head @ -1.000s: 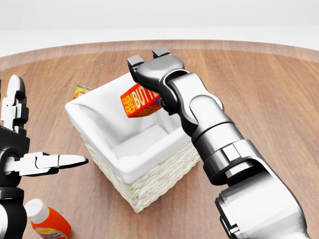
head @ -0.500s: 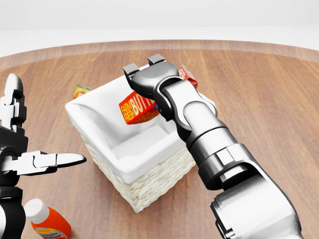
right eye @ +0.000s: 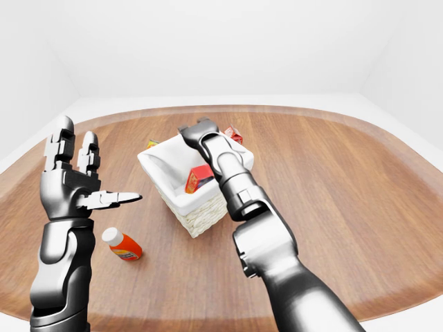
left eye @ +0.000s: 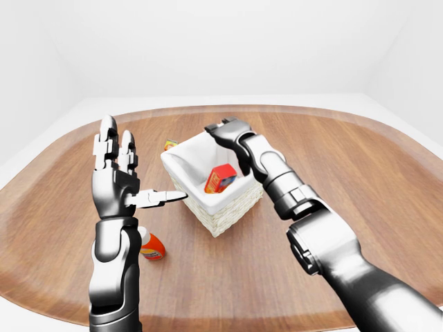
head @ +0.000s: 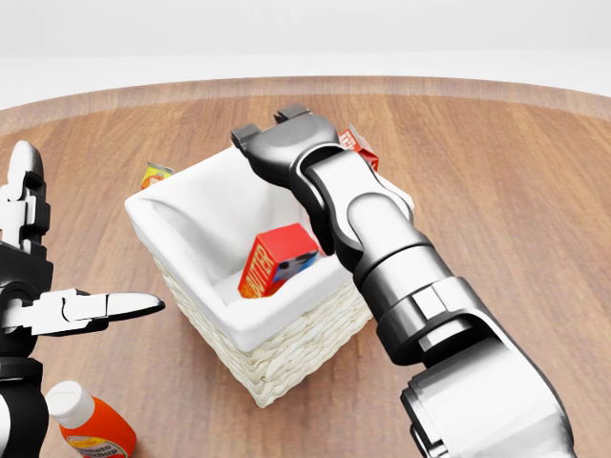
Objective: Pick up the butter and put it in the basket.
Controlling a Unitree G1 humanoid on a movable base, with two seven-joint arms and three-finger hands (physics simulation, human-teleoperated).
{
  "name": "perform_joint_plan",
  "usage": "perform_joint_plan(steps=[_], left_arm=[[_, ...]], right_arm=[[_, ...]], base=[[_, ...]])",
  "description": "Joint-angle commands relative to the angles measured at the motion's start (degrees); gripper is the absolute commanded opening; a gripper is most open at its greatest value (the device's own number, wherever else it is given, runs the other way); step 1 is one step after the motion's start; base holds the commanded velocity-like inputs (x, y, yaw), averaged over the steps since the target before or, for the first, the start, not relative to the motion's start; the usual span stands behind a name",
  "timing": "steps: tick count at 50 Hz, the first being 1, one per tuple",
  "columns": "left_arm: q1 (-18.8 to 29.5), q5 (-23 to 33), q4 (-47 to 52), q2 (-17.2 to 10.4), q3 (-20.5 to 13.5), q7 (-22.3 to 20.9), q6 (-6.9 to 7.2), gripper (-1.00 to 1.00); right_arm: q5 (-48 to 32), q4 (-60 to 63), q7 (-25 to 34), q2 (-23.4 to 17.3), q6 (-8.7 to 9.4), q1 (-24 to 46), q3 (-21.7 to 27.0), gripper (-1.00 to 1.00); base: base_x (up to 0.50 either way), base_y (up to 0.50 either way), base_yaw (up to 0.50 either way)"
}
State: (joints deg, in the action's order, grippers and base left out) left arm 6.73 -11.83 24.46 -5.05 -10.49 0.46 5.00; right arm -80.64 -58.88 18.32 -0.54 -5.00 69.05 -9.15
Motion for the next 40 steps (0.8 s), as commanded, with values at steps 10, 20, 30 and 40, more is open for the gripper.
perform_joint_plan(steps=[10,20,30,40], left_arm=[[0.14,-0.35,0.21,-0.14,-0.21,0.1,0.0,1.0],[0.05,-0.27,0.23,-0.08,-0.07,0.07,0.0,1.0],[-0.12,-0.02,0.37,-0.07,-0.01,0.04,0.0,1.0],[-0.33,1.38,0.35,0.35,1.02,-0.14,0.0,1.0]], right_arm=[[-0.3,0.86,-0.25,0.03,0.0,0.45,0.41,1.0],[3.68,6.09,2.86,0.18,0.0,-0.31,2.24,1.0],[21.9,34.73,14.19,3.46,0.0,-13.3,5.11,1.0],[40.81,59.39,4.58,8.75,2.76,-27.19,2.23,1.0]], base=[[0.0,0.0,0.0],[0.0,0.0,0.0],[0.0,0.0,0.0],[0.0,0.0,0.0]])
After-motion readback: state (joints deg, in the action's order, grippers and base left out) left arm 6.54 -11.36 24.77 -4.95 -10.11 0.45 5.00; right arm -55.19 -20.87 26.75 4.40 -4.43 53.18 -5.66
